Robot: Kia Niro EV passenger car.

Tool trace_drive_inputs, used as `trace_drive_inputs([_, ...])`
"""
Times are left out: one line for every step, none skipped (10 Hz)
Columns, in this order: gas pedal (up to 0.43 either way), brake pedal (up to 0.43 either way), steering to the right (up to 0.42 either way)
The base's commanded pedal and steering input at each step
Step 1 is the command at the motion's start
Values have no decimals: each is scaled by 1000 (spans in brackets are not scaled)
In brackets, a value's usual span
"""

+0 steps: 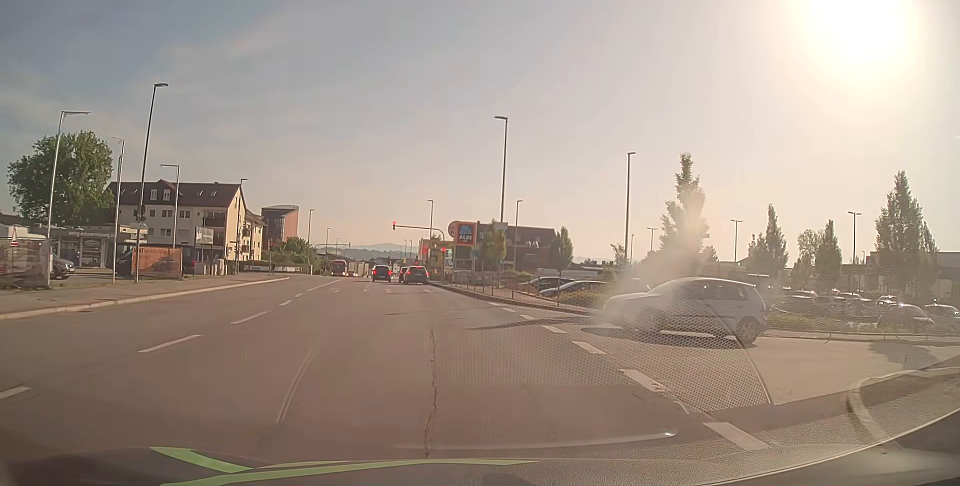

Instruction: Follow the waypoints while adhering to traffic rules and regulations

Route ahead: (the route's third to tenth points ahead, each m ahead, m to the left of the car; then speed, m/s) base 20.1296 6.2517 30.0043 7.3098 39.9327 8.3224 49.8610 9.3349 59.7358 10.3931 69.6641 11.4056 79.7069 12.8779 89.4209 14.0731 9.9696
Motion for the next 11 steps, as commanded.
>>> trace_drive_inputs([0,85,-15])
trace_drive_inputs([0,85,-16])
trace_drive_inputs([0,85,-17])
trace_drive_inputs([0,85,-19])
trace_drive_inputs([0,91,-20])
trace_drive_inputs([0,91,-20])
trace_drive_inputs([0,91,-22])
trace_drive_inputs([0,91,-22])
trace_drive_inputs([0,91,-22])
trace_drive_inputs([0,98,-22])
trace_drive_inputs([0,98,-22])
